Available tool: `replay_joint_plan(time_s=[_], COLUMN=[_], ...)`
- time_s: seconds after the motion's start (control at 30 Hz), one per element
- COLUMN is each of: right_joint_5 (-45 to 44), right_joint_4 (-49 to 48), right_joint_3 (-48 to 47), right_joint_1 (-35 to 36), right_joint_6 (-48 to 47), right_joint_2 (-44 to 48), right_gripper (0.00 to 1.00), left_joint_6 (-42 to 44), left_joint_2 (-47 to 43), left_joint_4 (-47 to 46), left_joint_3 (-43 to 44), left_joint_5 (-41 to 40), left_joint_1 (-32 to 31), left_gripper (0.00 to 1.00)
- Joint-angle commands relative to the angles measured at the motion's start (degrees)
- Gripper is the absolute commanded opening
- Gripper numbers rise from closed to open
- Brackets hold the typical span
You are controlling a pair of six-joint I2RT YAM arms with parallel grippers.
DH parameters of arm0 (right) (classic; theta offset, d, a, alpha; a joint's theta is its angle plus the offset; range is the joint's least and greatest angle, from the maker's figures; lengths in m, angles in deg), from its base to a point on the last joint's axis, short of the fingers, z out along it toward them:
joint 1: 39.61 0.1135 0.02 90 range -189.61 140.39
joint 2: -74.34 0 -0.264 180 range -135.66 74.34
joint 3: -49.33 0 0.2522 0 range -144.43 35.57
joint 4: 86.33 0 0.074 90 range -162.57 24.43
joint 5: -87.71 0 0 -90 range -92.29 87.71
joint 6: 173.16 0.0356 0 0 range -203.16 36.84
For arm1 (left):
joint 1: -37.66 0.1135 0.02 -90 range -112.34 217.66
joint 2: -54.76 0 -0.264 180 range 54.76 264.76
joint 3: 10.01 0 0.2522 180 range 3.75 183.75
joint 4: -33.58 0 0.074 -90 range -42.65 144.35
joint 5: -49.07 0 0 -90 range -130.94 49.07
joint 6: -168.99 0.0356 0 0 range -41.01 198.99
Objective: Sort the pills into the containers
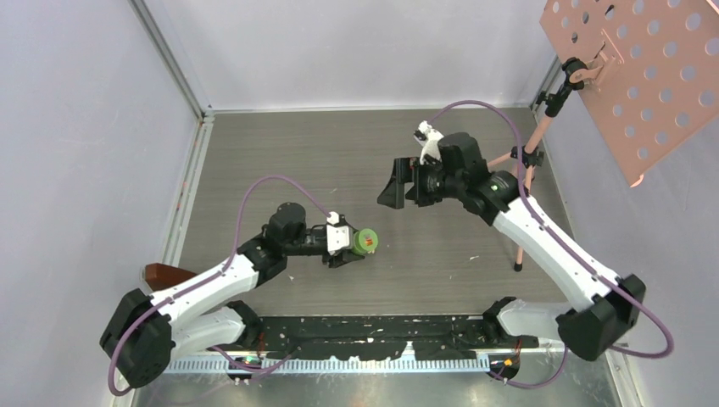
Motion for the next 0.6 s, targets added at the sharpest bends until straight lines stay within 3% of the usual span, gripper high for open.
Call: replay_joint_plan(time_s=[0.0,0.1,0.17,0.57], right_joint_5=[10.2,21.4,24.3,13.3], right_joint_4=[-12.0,-13.4,-12.4,-5.9], right_joint_3=[2.4,2.6,2.2,2.9], right_joint_1=[0.2,0.8,2.0,11.8], right_joint_6=[-17.4,-24.1,-28.7,-46.9], right_joint_2=[6.8,8.9,9.9,11.8], right_gripper=[0.99,0.99,1.00,1.00], left_joint_6=[-1.9,-2.2,-2.1,-3.1], left_joint_2=[1.4,2.7,3.2,4.8], left_joint_4=[2.9,5.3,6.8,7.4], left_joint_3=[4.5,6.7,8.2,10.3], left_joint_5=[12.1,15.7,17.3,19.6], left_joint_1=[0.8,1.1,1.2,1.2], left_gripper=[0.00,0.00,0.00,0.00])
